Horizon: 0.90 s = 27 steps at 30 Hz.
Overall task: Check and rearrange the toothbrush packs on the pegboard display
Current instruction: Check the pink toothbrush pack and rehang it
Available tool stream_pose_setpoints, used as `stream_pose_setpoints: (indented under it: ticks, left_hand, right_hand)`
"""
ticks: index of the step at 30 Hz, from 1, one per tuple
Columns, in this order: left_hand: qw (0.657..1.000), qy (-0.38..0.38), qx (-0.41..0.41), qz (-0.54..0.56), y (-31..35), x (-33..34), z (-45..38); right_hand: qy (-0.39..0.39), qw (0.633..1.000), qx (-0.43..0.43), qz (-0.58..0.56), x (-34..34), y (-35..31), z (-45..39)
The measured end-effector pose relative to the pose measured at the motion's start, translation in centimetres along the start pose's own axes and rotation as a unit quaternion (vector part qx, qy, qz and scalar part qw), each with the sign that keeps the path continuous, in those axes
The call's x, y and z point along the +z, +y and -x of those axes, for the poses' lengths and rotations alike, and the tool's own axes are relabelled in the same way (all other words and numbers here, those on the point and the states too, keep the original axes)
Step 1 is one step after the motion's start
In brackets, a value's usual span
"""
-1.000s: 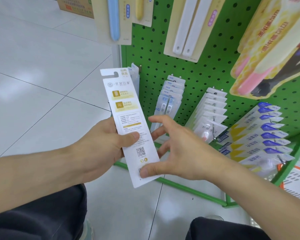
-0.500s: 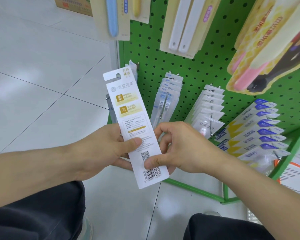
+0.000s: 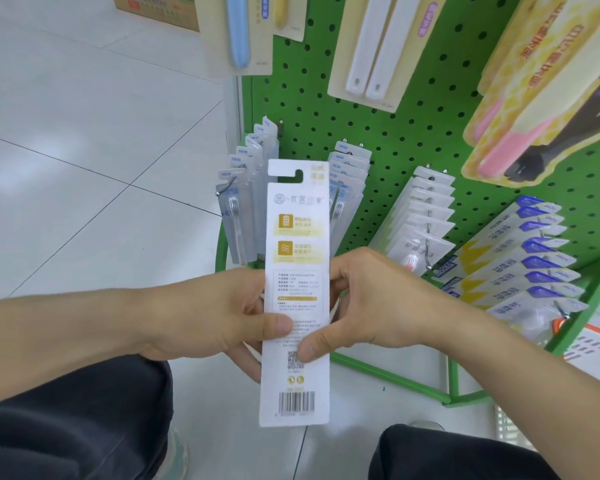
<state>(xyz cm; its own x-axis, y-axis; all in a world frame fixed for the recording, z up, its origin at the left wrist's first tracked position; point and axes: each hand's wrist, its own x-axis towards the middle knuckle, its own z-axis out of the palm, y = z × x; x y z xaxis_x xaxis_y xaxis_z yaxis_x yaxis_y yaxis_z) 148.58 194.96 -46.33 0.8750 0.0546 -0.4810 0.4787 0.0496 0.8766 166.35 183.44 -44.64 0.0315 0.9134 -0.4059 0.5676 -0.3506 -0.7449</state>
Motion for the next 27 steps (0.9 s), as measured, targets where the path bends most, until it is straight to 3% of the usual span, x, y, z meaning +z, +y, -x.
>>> stream_pose_setpoints:
  ticks: [9,14,20,27]
  left_hand:
    - [0.998,-0.014,-0.008,-0.056,-0.3,-0.3,0.0]
    - [0.994,-0.059,-0.035,-0.090,-0.3,-0.6,0.3]
    - [0.996,0.081,0.015,-0.016,0.1,-0.6,-0.5]
    - [0.997,0.080,0.012,0.004,1.0,-0.5,-0.2]
  right_hand:
    - [0.133,0.983,-0.017,-0.128,-0.1,0.4,-0.4]
    - [0.190,0.962,-0.025,-0.192,-0.1,0.2,-0.5]
    - [0.162,0.964,-0.048,-0.206,0.2,-0.1,-0.8]
    - [0.176,0.967,-0.046,-0.180,0.2,-0.6,-0.5]
